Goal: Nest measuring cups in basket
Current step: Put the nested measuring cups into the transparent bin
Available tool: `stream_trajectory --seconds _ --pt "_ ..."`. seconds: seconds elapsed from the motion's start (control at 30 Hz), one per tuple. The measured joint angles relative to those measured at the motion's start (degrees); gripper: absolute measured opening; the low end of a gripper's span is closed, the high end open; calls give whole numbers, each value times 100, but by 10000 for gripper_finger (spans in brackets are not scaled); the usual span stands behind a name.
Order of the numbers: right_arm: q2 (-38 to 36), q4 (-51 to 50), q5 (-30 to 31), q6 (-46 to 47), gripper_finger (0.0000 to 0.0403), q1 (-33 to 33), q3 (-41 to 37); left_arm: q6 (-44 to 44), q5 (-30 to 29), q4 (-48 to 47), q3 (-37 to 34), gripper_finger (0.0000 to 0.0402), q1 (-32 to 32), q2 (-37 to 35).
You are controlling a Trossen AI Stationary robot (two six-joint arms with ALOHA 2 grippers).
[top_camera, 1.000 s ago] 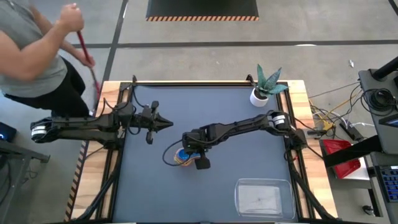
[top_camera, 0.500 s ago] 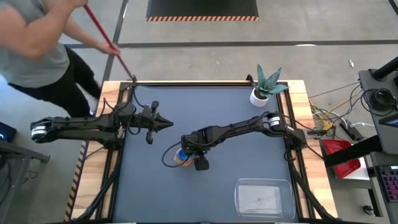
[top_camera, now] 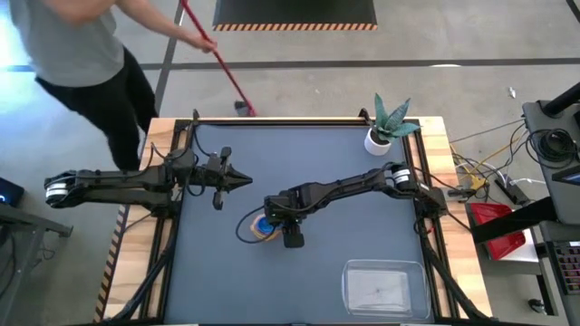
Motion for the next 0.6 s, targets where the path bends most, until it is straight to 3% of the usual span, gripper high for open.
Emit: stream_trajectory --seconds 0.5,0.6 --pt "0 -268 5 379 128 52 0 0 0 -1 0 0 1 0" --pt "0 -271 9 361 154 54 0 0 0 -1 0 0 1 0"
